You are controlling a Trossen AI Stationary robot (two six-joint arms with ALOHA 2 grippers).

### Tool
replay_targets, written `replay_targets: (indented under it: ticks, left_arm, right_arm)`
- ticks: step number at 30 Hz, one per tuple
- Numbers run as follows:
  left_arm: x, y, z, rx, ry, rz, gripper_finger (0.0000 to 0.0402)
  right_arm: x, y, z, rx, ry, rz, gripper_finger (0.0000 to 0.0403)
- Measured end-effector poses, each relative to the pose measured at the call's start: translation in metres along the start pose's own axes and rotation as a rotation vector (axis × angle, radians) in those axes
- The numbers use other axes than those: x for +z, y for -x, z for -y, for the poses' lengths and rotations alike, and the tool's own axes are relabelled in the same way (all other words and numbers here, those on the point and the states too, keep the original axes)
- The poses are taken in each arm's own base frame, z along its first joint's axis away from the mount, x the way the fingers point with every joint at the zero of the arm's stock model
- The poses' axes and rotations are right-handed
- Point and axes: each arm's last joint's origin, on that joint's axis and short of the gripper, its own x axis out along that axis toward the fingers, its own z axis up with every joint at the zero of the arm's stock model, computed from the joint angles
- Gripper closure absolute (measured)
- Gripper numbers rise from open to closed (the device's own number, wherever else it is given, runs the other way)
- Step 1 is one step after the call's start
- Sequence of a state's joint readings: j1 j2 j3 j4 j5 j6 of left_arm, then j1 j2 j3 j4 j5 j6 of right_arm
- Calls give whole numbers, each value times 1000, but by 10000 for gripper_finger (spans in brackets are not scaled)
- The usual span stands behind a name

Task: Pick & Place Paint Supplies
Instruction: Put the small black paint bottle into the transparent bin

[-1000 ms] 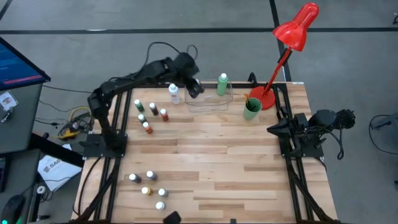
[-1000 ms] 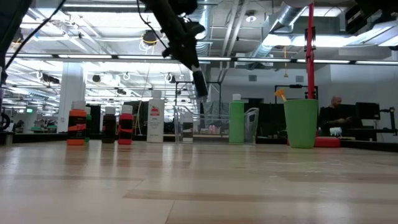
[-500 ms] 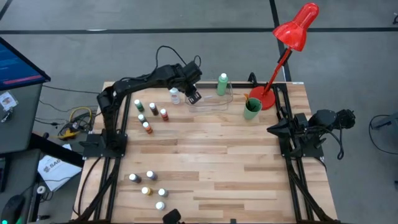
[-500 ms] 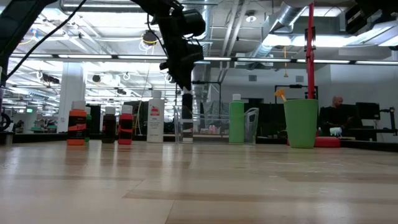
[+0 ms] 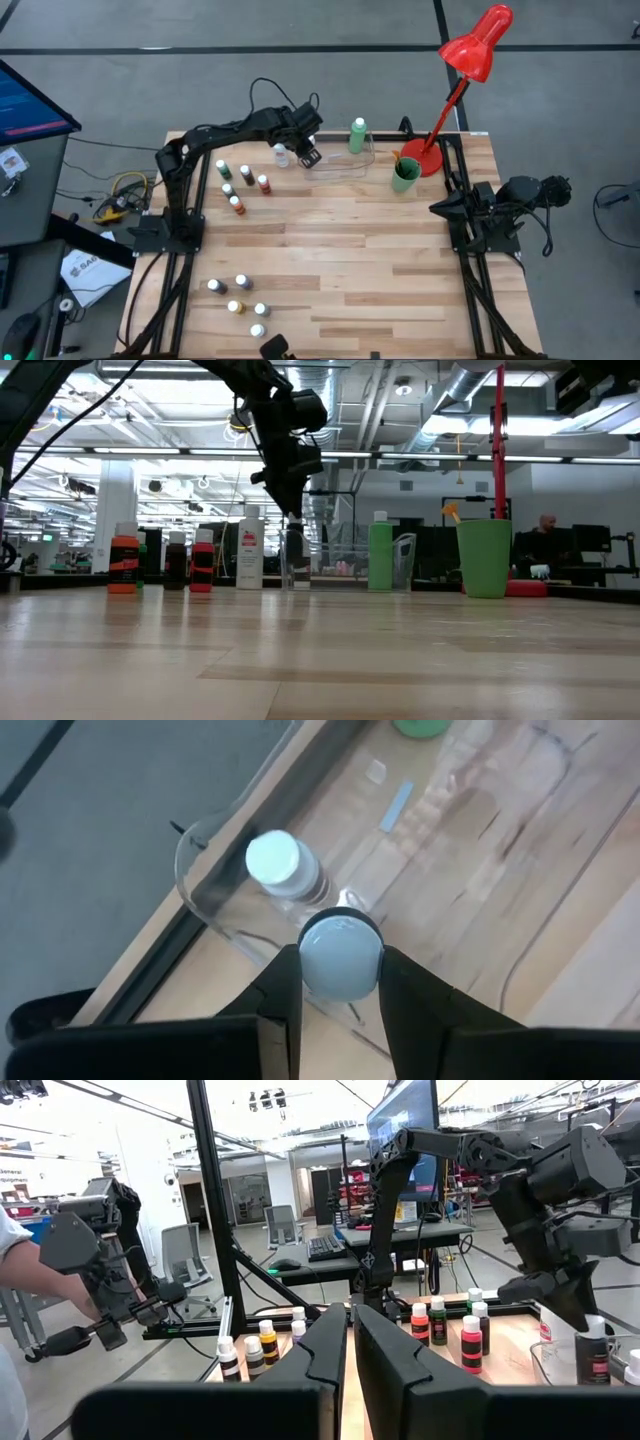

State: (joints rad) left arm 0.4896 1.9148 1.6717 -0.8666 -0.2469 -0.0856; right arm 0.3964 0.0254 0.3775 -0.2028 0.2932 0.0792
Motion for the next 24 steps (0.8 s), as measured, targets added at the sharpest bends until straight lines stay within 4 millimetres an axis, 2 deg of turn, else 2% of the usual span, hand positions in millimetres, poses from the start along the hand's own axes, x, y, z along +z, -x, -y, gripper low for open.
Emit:
replay_targets:
  ticks: [11, 24]
  left_arm:
    - [1, -16, 5, -17, 5, -7, 320]
    - [0, -24, 7, -19, 35, 9, 320]
  right_arm:
    - [0, 0, 0, 0, 0, 0, 381]
    - [0, 0, 0, 0, 0, 0, 381]
